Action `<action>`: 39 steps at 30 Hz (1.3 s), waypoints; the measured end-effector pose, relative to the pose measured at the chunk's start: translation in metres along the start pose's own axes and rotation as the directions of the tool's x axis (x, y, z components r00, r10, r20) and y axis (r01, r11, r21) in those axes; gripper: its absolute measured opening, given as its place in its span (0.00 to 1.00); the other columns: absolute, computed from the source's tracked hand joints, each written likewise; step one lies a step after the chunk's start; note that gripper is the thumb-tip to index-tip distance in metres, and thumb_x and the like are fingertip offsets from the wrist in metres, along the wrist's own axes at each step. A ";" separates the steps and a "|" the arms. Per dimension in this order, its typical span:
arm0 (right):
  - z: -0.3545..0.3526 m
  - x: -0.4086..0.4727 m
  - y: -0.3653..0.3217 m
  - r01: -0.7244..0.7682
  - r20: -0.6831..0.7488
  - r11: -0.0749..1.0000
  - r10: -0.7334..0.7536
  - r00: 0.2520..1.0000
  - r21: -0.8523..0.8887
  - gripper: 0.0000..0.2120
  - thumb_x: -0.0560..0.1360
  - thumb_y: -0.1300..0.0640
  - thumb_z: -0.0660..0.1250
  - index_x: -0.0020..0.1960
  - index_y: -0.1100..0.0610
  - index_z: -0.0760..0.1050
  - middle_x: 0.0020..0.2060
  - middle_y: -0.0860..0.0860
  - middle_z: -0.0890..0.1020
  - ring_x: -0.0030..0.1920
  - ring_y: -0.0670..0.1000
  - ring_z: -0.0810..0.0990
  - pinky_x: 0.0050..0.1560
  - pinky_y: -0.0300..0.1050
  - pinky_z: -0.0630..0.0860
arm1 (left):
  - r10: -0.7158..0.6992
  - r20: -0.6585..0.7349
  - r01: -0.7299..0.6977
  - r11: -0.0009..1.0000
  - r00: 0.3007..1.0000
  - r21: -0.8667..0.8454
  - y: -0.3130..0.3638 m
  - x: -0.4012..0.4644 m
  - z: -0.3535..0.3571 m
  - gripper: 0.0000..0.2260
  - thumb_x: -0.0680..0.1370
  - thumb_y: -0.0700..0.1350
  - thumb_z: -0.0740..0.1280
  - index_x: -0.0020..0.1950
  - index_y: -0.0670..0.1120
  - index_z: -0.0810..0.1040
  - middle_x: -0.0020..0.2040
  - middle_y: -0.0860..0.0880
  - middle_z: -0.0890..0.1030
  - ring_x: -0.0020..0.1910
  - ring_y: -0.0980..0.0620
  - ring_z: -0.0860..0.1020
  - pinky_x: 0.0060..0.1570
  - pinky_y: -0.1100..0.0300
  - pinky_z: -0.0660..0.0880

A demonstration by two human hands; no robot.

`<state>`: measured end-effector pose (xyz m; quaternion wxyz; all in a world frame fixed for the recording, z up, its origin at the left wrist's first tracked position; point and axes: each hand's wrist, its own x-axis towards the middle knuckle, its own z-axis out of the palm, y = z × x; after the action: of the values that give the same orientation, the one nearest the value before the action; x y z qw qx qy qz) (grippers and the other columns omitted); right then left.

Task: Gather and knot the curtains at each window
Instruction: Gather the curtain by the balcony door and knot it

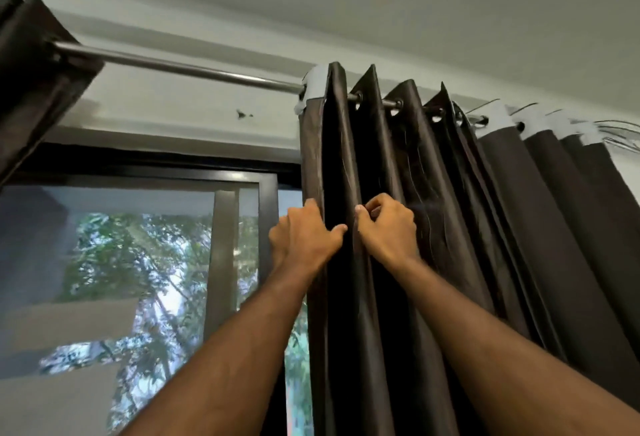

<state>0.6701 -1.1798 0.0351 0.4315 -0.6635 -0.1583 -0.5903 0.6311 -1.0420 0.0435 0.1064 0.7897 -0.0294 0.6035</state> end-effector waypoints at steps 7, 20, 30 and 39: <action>0.022 0.036 0.002 0.044 0.132 0.996 -0.054 0.990 0.078 0.18 0.78 0.51 0.71 0.65 0.55 0.74 0.53 0.52 0.82 0.54 0.55 0.83 0.52 0.53 0.84 | -0.086 -0.117 0.110 0.970 0.989 0.217 0.006 0.031 0.010 0.07 0.78 0.43 0.66 0.53 0.43 0.80 0.52 0.40 0.82 0.54 0.37 0.81 0.45 0.51 0.75; 0.050 0.044 -0.023 -0.066 0.097 0.935 0.034 0.995 0.348 0.14 0.72 0.60 0.70 0.57 0.57 0.79 0.43 0.51 0.82 0.47 0.53 0.81 0.45 0.42 0.77 | -0.289 -0.329 0.324 0.945 0.899 0.055 -0.119 0.046 -0.039 0.07 0.73 0.41 0.70 0.36 0.40 0.79 0.36 0.37 0.79 0.41 0.36 0.80 0.40 0.52 0.74; 0.094 0.033 -0.105 0.093 0.181 0.973 -0.133 0.975 0.214 0.06 0.75 0.63 0.66 0.49 0.59 0.81 0.46 0.58 0.83 0.50 0.61 0.82 0.45 0.45 0.78 | -0.020 -0.255 -0.011 0.993 0.967 -0.118 -0.143 0.058 -0.050 0.12 0.71 0.54 0.69 0.40 0.46 0.83 0.34 0.49 0.83 0.38 0.46 0.82 0.41 0.51 0.81; 0.117 0.035 -0.179 0.220 0.398 0.953 -0.288 0.871 0.208 0.11 0.74 0.59 0.65 0.54 0.59 0.82 0.55 0.59 0.83 0.56 0.60 0.81 0.56 0.48 0.81 | 0.006 -0.264 -0.106 0.924 0.965 -0.367 -0.161 0.057 -0.059 0.20 0.73 0.54 0.65 0.32 0.37 0.75 0.28 0.37 0.72 0.28 0.50 0.68 0.29 0.46 0.70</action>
<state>0.6257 -0.9975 0.1443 0.3559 -0.7132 -0.3797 -0.4696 0.6183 -0.8682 0.0915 0.2419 0.6680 -0.1534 0.6868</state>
